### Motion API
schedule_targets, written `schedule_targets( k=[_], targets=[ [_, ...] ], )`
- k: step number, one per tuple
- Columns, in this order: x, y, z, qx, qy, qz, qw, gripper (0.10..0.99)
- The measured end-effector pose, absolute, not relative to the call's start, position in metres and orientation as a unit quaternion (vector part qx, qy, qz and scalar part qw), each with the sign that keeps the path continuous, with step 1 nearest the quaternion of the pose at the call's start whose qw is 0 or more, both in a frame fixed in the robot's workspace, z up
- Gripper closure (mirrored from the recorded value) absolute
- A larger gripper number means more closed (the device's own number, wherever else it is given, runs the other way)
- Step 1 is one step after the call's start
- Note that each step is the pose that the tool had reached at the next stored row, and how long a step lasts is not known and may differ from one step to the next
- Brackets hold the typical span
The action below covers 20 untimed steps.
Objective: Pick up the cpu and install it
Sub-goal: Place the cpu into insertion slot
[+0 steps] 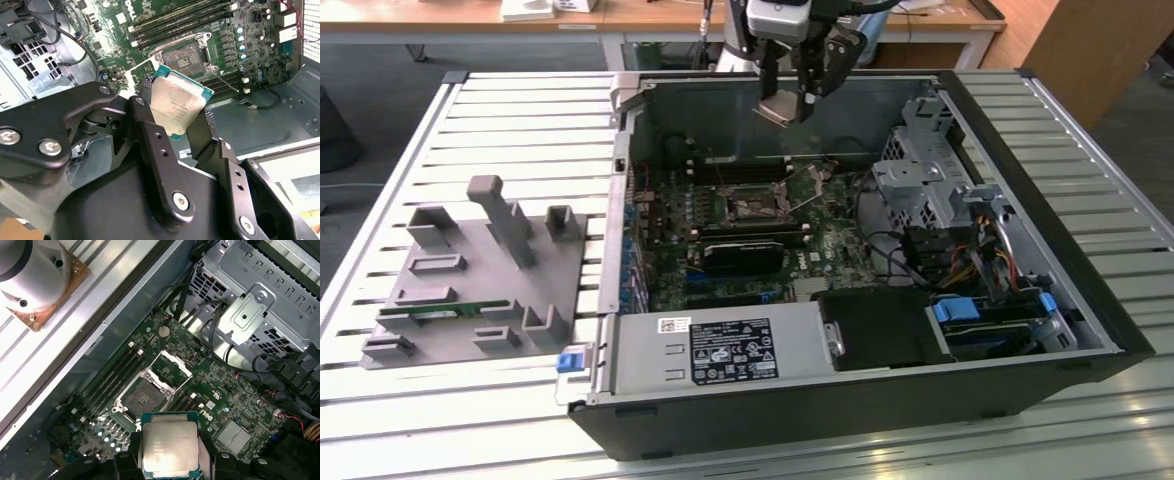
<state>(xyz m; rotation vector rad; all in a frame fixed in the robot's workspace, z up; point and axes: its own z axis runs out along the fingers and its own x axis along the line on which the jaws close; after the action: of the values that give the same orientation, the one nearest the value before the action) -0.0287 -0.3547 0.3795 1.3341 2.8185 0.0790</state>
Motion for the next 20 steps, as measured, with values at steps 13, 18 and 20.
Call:
schedule_targets(
  k=[13,18,20],
  targets=[
    [-0.0293,-0.3544,0.3755,0.466,0.885,0.025,0.012,0.553],
    [-0.0293,-0.3541,0.3731,0.477,0.879,0.024,0.013,0.553],
    [-0.0295,-0.3541,0.3718,0.479,0.877,0.024,0.013,0.553]
  ],
)
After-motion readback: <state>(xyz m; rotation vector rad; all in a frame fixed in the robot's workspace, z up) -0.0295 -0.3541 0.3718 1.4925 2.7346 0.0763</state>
